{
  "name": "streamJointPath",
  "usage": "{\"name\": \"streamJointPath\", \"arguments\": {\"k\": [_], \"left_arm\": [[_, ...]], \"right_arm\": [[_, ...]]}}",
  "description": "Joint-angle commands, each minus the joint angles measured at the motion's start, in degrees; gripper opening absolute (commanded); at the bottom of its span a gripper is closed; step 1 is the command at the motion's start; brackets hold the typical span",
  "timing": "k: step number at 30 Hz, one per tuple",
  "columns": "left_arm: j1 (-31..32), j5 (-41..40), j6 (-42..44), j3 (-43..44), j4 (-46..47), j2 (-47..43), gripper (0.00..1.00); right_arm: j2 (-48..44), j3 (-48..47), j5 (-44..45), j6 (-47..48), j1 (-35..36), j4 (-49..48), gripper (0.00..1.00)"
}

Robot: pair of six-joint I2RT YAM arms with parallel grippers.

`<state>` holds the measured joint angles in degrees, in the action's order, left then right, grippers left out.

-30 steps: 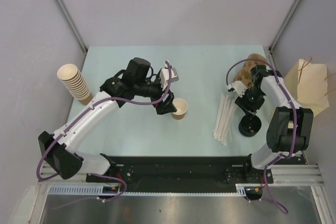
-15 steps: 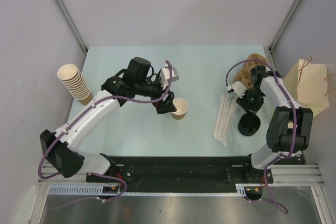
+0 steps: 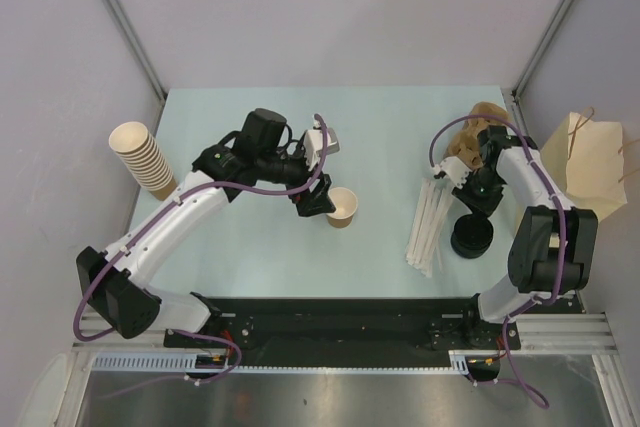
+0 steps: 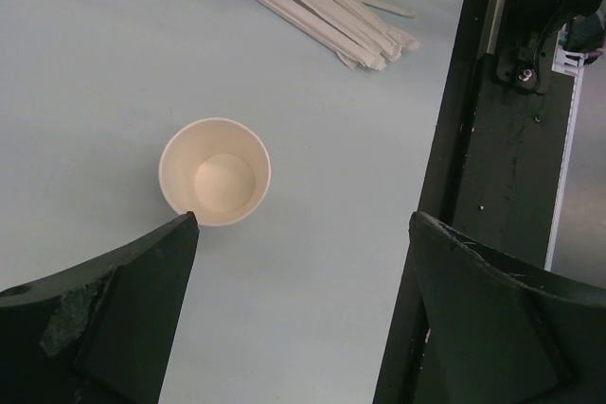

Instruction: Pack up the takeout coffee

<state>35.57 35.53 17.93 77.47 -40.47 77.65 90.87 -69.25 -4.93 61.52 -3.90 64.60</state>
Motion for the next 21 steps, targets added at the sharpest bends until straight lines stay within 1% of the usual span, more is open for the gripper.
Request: {"name": "streamJointPath", "arguments": {"k": [1, 3, 4, 7, 9, 10, 14, 17, 21], "left_arm": [[-0.5, 2.9, -0.4, 1.7, 0.4, -0.1, 0.98], [-0.5, 3.1, -0.4, 1.6, 0.1, 0.0, 0.98], [-0.5, 3.1, -0.4, 1.6, 0.2, -0.1, 0.98], [-0.5, 3.1, -0.4, 1.5, 0.2, 0.0, 0.98], [-0.5, 3.2, -0.5, 1.5, 0.3, 0.1, 0.98], [-0.4, 3.2, -0.6, 1.5, 0.1, 0.1, 0.98], [-0.5, 3.1, -1.2, 1.5, 0.4, 0.0, 0.98], [-0.9, 1.5, -2.6, 0.7, 2.1, -0.9, 0.99], [-0.9, -2.7, -4.6, -2.7, 8.9, -5.4, 1.0]], "right_arm": [[-3.5, -0.1, 0.4, 1.6, -0.3, 2.3, 0.14], [-4.3, -0.1, 0.4, 1.7, -0.3, 2.7, 0.14], [-4.5, -0.1, 0.3, 1.7, -0.3, 3.0, 0.11], [-5.3, -0.1, 0.2, 1.8, -0.3, 3.5, 0.11], [-5.8, -0.1, 0.2, 1.9, -0.3, 3.8, 0.07], [-6.4, -0.1, 0.3, 1.9, -0.3, 3.9, 0.0], [-9.4, -0.2, 0.4, 2.1, -0.3, 3.9, 0.0], [-12.5, -0.4, -1.6, 0.8, 0.1, 3.3, 0.0], [-16.0, -1.8, -3.6, -3.1, 5.3, 2.8, 0.0]]}}
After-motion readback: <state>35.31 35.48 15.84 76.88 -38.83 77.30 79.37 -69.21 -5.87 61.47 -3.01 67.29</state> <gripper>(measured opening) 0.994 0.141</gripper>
